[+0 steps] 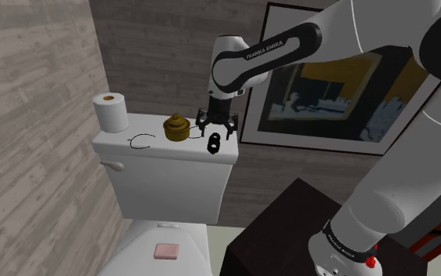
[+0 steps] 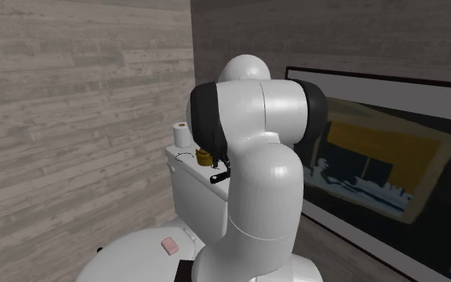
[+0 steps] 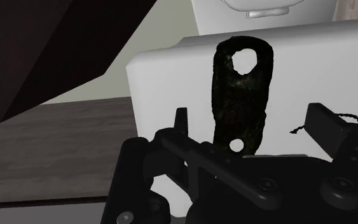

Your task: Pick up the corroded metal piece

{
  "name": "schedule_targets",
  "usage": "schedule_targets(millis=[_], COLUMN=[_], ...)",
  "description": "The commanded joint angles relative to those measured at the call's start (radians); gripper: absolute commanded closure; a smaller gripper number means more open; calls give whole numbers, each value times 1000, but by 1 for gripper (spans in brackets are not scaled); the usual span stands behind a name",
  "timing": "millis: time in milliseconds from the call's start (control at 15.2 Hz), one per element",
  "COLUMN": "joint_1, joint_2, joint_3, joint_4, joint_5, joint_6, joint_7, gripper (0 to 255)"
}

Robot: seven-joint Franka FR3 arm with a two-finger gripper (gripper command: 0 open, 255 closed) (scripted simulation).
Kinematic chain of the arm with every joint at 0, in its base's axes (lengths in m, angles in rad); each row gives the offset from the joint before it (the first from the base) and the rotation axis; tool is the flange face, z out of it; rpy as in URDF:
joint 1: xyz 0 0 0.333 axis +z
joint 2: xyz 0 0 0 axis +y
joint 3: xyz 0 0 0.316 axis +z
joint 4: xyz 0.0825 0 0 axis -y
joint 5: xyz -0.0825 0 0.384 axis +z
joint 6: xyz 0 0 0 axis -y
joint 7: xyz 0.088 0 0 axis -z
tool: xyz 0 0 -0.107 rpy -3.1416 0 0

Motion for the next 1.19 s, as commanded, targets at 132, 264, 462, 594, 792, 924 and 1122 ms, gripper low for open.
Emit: schedule_targets(millis=[132,264,462,594,792,924,1122], joint_1=[0,0,1,0,0,0,-1], joint_2=[25,24,24,25,24,18,-1], joint_3=[1,1,2,1,0,0,-1], joint_4=[-20,-21,-24,-23,-25,-13,8], joint_5=[-4,-4,-3,-4,-3,-3,-1], joint_6=[45,45,48,48,48,32,-8], joint_7=[0,0,1,-1,-1,0,0], gripper=[0,255,255,255,255,255,255])
